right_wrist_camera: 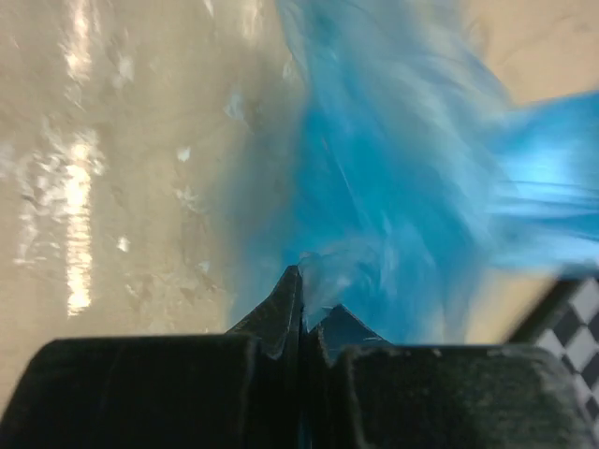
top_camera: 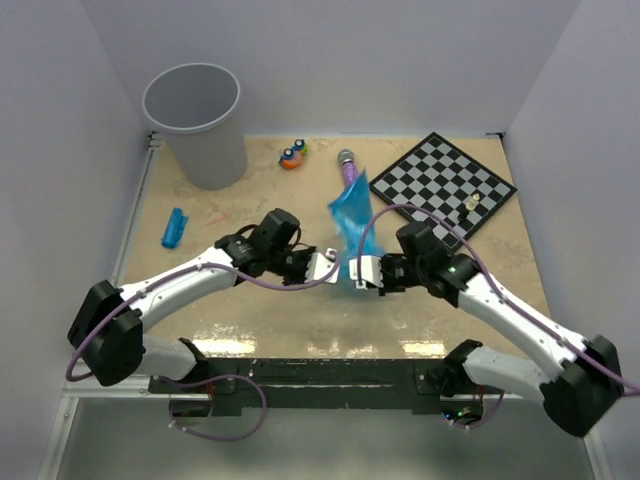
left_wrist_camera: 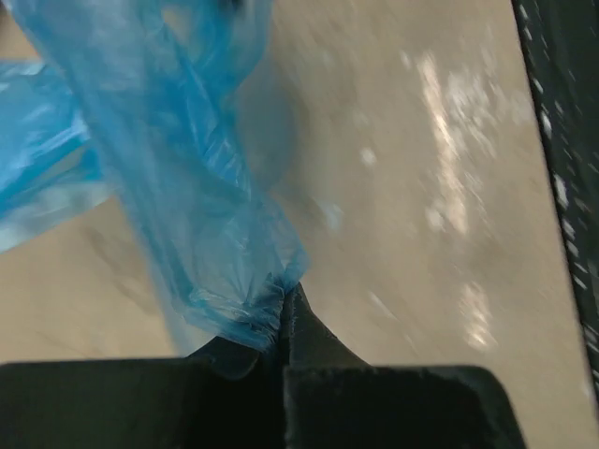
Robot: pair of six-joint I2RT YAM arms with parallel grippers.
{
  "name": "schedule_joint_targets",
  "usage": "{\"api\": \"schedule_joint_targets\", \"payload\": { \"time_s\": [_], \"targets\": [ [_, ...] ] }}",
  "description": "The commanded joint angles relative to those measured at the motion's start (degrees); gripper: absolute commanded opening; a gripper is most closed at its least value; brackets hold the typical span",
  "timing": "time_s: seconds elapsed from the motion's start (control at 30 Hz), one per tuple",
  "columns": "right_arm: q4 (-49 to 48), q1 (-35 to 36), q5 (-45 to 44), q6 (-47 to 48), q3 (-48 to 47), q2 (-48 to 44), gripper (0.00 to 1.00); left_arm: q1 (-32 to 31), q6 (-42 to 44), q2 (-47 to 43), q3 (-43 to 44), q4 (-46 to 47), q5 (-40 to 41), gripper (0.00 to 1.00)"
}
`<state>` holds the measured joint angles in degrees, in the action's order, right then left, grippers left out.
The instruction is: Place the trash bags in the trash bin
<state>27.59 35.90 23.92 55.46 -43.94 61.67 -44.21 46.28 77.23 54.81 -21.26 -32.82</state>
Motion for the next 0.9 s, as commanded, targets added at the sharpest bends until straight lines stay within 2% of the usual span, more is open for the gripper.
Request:
{"api": "schedule_joint_targets", "payload": {
  "time_s": [0.0, 0.1, 0.23, 0.3, 0.43, 0.53, 0.63, 0.77, 0.87],
  "targets": [
    [0.66, 0.14, 5.97, -9.81, -5.98, -18.94, 0.0, 4.39, -0.57, -8.67, 2.23, -11.18, -2.25, 0.0],
    [-7.89, 0.14, -0.97, -19.14, -5.36, -19.4, 0.0, 6.23, -6.53, -9.47, 2.93, -8.29, -0.15, 0.0],
    [-13.17, -0.65, -8.7, -22.85, -4.49, -14.57, 0.0, 12.72, -18.04, -7.98, 3.9, -4.41, 3.11, 0.0],
    [-15.89, -1.71, -11.34, -23.82, -3.08, -13.25, 0.0, 16.5, -24.37, -7.1, 5.22, -3.71, 2.76, 0.0],
    [-19.59, -2.32, -19.15, -28.47, -5.18, -7.89, 0.0, 20.03, -36.85, -6.48, 7.07, -0.55, 1.27, 0.0],
    [-22.67, -4.6, -27.6, -27.96, -8.34, -1.57, 0.0, 22.57, -38.64, -4.38, 8.64, 0.0, 6.61, 0.0],
    [-25.21, -11.72, -24.89, -26.46, -12.82, 2.92, 0.0, 26.88, -38.02, -1.3, 11.54, -2.12, 6.72, 0.0],
    [-26.01, -11.82, -24.01, -27.16, -18.89, 8.54, 0.0, 28.03, -44.06, 2.3, 16.9, -3.09, -1.87, 0.0],
    [-26.8, -11.21, -18.04, -29.53, -22.23, 11.36, 0.0, 28.12, -52.76, 4.67, 20.68, 0.85, -8.03, 0.0]
  ]
}}
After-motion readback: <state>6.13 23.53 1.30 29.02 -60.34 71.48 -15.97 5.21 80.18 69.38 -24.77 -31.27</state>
